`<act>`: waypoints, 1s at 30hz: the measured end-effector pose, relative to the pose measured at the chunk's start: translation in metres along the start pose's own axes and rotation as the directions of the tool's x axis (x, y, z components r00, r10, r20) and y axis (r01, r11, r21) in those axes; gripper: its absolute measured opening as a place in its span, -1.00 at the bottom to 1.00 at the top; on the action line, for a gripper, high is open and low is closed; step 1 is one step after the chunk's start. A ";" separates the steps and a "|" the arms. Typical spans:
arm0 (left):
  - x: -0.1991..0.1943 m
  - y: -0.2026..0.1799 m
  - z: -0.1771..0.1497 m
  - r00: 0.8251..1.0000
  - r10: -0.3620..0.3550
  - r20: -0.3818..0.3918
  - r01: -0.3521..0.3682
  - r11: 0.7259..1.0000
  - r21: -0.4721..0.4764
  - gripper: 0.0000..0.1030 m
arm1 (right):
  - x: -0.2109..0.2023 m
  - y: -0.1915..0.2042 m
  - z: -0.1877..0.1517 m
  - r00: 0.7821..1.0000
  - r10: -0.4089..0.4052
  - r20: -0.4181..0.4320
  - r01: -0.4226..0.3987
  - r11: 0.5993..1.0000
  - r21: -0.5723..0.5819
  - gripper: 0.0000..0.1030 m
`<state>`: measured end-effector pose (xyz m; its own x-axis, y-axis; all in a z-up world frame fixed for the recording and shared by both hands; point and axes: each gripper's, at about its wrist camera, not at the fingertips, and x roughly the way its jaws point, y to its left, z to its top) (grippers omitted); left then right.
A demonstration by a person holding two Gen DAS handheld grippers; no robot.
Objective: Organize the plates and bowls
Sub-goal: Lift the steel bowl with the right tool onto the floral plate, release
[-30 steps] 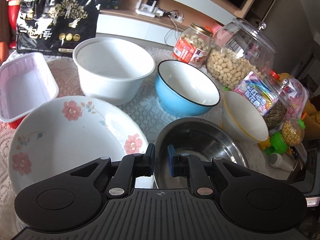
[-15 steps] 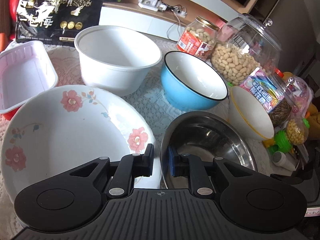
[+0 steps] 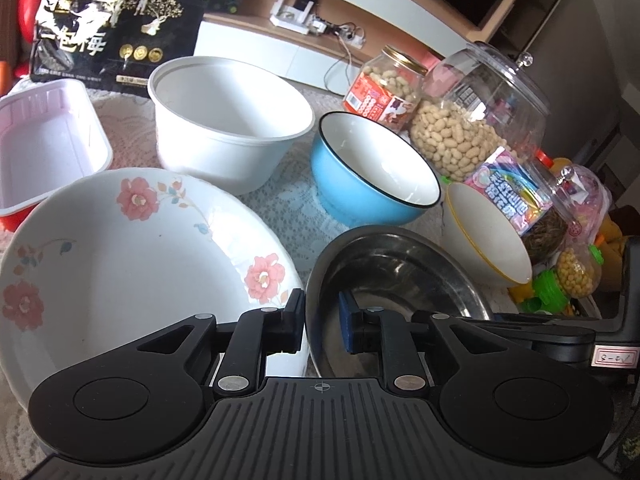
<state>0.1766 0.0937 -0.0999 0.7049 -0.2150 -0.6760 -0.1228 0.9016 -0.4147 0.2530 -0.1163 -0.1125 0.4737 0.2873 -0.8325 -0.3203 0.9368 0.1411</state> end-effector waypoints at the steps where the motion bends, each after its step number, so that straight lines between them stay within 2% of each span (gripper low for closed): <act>1: -0.002 0.000 0.001 1.000 0.003 -0.002 -0.003 1.000 0.000 -0.60 | -0.003 0.001 0.000 1.000 0.002 0.008 -0.002 1.000 0.005 -0.01; 4: -0.018 -0.001 0.006 0.999 -0.020 0.038 0.020 1.000 0.005 -0.60 | -0.019 0.008 0.002 0.999 0.008 0.037 -0.008 1.000 -0.002 -0.02; 8: -0.055 0.006 0.017 0.991 -0.025 0.130 0.024 1.000 0.016 -0.55 | -0.047 0.026 0.018 0.992 0.027 0.120 -0.023 0.999 -0.034 -0.02; 11: -0.077 0.025 0.023 0.983 0.016 0.181 -0.011 1.000 -0.027 -0.54 | -0.057 0.055 0.031 0.985 0.075 0.155 -0.063 0.994 -0.086 -0.02; 15: -0.094 0.054 0.026 0.969 0.122 0.216 -0.101 0.989 -0.108 -0.53 | -0.044 0.101 0.035 0.981 0.122 0.150 -0.096 0.980 -0.173 -0.02; 18: -0.091 0.068 0.028 0.960 0.205 0.189 -0.182 0.974 -0.132 -0.53 | -0.023 0.124 0.035 0.983 0.148 0.108 -0.124 0.973 -0.197 -0.02; 22: -0.073 0.080 0.025 0.948 0.302 0.102 -0.287 0.948 -0.137 -0.54 | 0.006 0.140 0.029 0.989 0.141 0.044 -0.130 0.972 -0.197 -0.02; 24: -0.070 0.088 0.024 0.936 0.340 0.087 -0.325 0.933 -0.152 -0.63 | 0.015 0.147 0.022 0.990 0.142 0.014 -0.136 0.968 -0.210 0.01; 27: -0.072 0.099 0.023 0.923 0.372 0.097 -0.353 0.920 -0.169 -0.63 | 0.016 0.160 0.015 0.993 0.104 0.052 -0.086 0.955 -0.282 0.04; 28: -0.073 0.101 0.023 0.920 0.380 0.095 -0.361 0.917 -0.170 -0.52 | 0.015 0.161 0.015 0.993 0.106 0.059 -0.084 0.952 -0.296 0.06; 30: -0.072 0.107 0.023 0.925 0.371 0.082 -0.352 0.918 -0.182 -0.48 | 0.009 0.160 0.017 0.988 0.131 0.080 -0.102 0.948 -0.301 0.07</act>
<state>0.1285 0.2140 -0.0816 0.6637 0.1661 -0.7293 -0.4877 0.8354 -0.2536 0.2201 0.0395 -0.0888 0.4912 0.4230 -0.7615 -0.5991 0.7986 0.0571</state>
